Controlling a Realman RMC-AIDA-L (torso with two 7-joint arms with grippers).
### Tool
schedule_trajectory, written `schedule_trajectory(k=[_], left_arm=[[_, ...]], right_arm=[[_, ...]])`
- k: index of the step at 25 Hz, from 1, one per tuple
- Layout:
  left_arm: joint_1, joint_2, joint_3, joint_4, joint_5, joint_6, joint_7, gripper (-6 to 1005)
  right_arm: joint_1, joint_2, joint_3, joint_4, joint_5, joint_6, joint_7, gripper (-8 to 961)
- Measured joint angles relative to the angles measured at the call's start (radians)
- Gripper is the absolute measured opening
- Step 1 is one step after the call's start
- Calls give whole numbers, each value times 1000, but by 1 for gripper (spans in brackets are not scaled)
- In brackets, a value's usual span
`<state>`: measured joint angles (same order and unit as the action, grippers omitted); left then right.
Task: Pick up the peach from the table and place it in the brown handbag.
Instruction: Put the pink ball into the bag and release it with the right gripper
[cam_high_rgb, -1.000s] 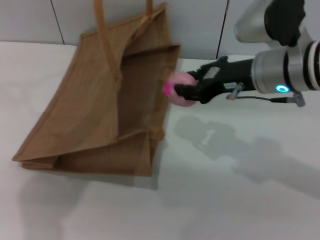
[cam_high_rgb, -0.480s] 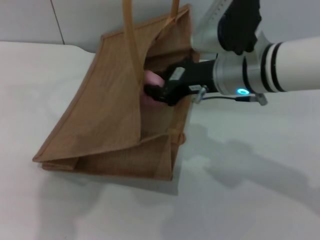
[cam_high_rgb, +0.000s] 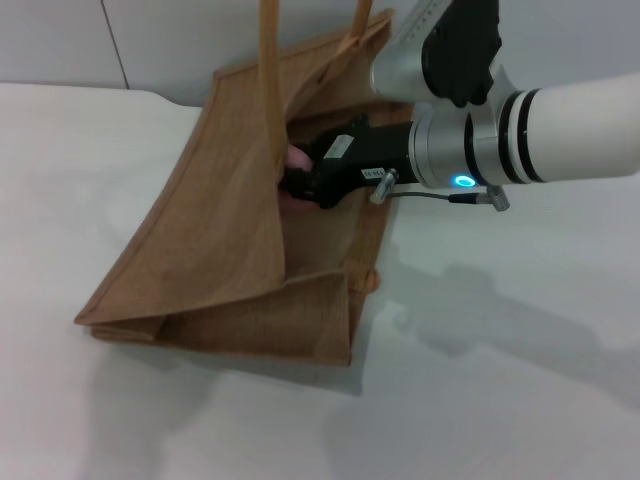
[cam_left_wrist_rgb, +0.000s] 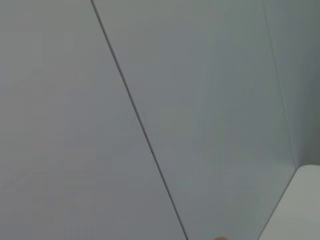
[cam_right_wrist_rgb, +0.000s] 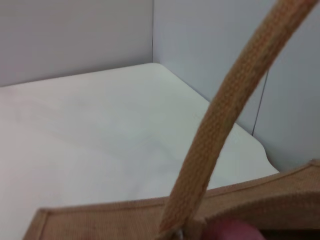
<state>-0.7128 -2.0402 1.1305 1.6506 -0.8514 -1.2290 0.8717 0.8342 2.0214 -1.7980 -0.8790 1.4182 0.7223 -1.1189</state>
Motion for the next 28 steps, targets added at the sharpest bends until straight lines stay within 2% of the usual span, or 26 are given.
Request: schedule_trajectory(k=[3,19,22,28], left_arm=[[0,0,0,0,-2,0,0,109],[-1,0,5,0,-1,11,0,110],[-1,0,5,-3,-1,12,0,110],[13,1,2,-7,6,20,0,110]], right_arm=[[13,0,0,23,11,-2,-17,340],[31,0,6,59,30,-9,-18,492],[38,0,3,72,36,-9,-18,679],[41,-4,8,83,31,-7,-15,678]])
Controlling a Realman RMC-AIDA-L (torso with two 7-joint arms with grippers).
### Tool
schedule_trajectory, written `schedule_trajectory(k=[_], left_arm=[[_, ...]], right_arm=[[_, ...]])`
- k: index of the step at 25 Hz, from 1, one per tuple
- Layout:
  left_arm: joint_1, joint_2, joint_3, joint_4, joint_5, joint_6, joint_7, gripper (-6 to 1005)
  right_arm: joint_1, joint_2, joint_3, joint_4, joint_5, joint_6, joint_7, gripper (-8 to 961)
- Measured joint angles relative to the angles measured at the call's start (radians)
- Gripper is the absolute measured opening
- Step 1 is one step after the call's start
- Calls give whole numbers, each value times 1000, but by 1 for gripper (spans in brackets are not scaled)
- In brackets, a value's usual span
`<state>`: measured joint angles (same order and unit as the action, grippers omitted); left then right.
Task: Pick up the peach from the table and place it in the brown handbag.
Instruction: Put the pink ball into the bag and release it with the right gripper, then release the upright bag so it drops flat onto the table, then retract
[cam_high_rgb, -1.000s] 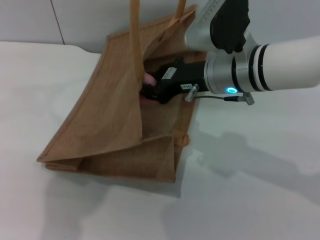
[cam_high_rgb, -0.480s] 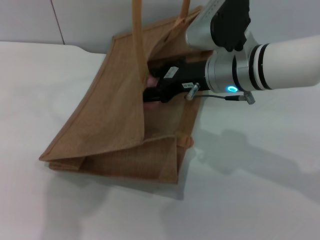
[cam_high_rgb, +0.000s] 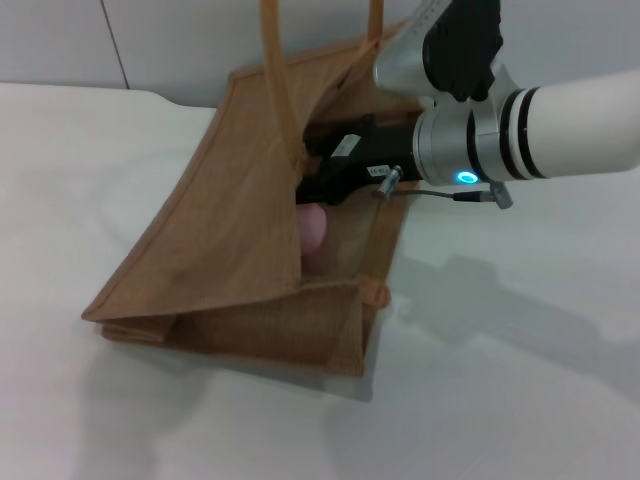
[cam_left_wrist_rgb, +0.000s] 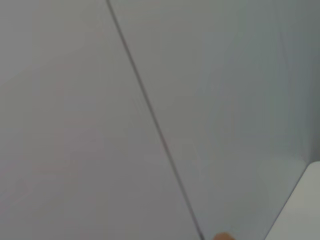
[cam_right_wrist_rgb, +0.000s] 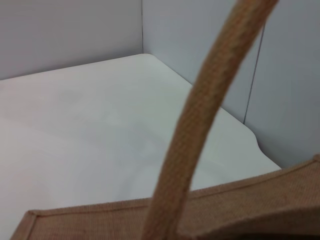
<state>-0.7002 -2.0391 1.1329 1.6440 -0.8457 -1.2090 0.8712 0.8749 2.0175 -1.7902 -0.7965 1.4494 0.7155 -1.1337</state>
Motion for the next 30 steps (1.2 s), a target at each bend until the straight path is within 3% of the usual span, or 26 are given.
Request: schedule_trajectory(k=[3,9,12,20,30], left_arm=[[46,3,-31,-2,5,4,5,110],[97,2,-83,-5,1,16,11,110],[128,2,-97,-9,-7,45,12,107],[171,2,-137,-70,-59,86,37,153],[176,0,-193,-227,-248,110,196,233]], right_arm=[[-2,-13,14,-4,-9,5,6,678],[-41,-79,106,-18,-81,46,91,677],[-76,-97,163,-49,-161,68,131,676],[-162,-91,349,-127,-317,123,152,675],[-169,-90,378,-132,-331,127,153,674]])
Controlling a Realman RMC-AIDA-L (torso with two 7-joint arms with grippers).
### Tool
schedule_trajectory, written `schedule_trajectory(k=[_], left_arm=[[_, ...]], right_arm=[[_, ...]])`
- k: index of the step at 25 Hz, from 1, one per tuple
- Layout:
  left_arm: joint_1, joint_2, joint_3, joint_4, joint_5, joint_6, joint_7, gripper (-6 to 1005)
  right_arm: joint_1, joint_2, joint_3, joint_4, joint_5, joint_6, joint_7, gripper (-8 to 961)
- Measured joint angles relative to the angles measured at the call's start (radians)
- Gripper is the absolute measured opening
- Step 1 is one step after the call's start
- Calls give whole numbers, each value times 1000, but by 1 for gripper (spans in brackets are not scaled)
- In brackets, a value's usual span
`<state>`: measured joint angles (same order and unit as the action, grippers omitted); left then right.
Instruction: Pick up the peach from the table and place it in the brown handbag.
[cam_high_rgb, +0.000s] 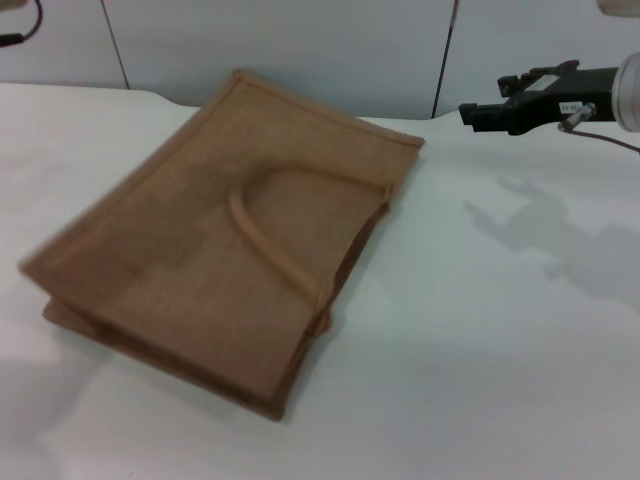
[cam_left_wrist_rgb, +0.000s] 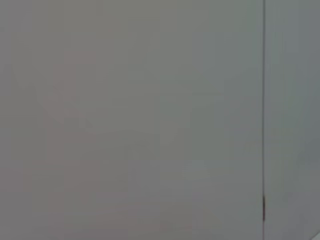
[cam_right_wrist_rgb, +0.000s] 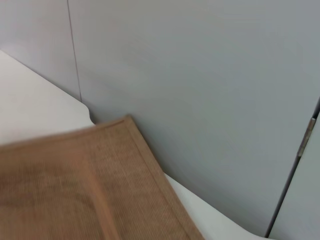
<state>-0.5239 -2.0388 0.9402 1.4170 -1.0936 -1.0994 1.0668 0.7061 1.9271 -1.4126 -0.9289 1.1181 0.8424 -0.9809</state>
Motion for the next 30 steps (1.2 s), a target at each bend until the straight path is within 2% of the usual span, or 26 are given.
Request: schedule_trajectory(k=[6,11,14,18,21,24,30], left_arm=[[-24,0,-2,-111,-90,13,105,281],[9,-2,-4,-186,-214,25,216,522],[47,-2,-10,-239,-327,56,327,730],[100,-2,-13,-326,-467,105,487,748],[121,-2,-15,-436,-603,125,656,757],[126,-3,-15,-556,-753,139,841,757],[124,-3,-15,-823,-1091,130,1184,757]], right_arm=[[6,0,1,6,-1,-2,0,673],[-6,10,1,4,-1,-33,-11,672],[-32,21,2,-3,0,-80,-38,672],[-87,61,4,-44,7,-183,-117,671],[-137,93,5,-76,20,-290,-192,671],[-175,98,-17,-78,96,-414,-248,671],[-225,99,-38,-39,417,-589,-499,670]])
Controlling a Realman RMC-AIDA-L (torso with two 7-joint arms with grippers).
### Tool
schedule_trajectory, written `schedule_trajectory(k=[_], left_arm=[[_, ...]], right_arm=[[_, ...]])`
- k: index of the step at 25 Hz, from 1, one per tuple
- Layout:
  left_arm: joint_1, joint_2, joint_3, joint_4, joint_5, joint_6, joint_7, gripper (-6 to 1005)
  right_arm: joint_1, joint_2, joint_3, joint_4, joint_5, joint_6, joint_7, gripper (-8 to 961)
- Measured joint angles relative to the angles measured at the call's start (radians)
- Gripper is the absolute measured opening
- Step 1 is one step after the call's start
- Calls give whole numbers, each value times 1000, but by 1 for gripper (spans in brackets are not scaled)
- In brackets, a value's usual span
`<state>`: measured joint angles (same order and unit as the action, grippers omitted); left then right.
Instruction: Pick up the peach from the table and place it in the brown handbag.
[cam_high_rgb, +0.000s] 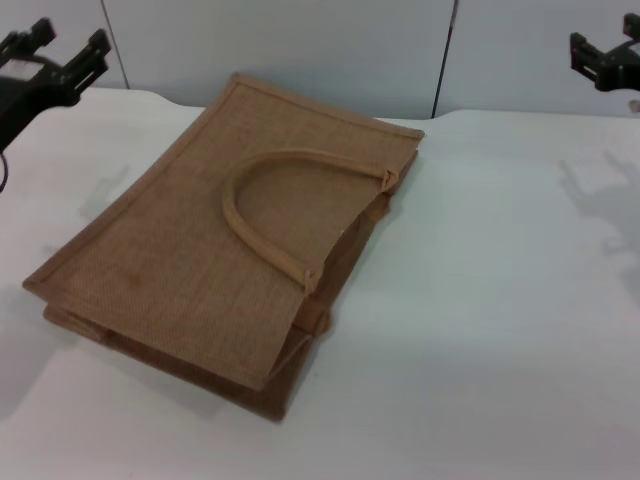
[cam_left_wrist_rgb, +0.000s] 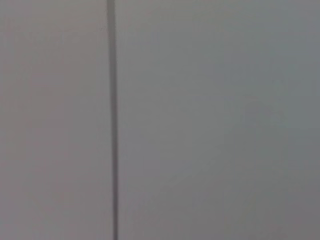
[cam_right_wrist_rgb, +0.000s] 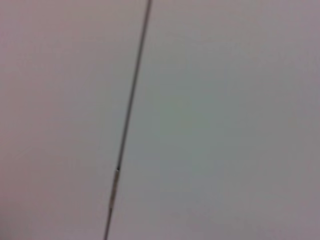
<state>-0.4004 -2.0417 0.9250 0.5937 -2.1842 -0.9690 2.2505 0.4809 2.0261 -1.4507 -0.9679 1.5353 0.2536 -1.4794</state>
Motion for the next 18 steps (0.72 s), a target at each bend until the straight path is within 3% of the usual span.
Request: schedule_trajectory(k=[5,9,13,18], left_arm=[[-10,0,0,-142,-182,-41,128,757],[-23,0,0,-238,-267,-88,213,757],[-28,0,0,-294,-303,-132,267,757],[-46,0,2,-316,-308,-135,293,757]], right_arm=[[17,1,-11,65,185,-36,-202,669],[39,3,-72,79,228,-114,-256,669],[101,1,-210,77,213,-268,-259,668],[162,2,-444,74,167,-564,-236,667]])
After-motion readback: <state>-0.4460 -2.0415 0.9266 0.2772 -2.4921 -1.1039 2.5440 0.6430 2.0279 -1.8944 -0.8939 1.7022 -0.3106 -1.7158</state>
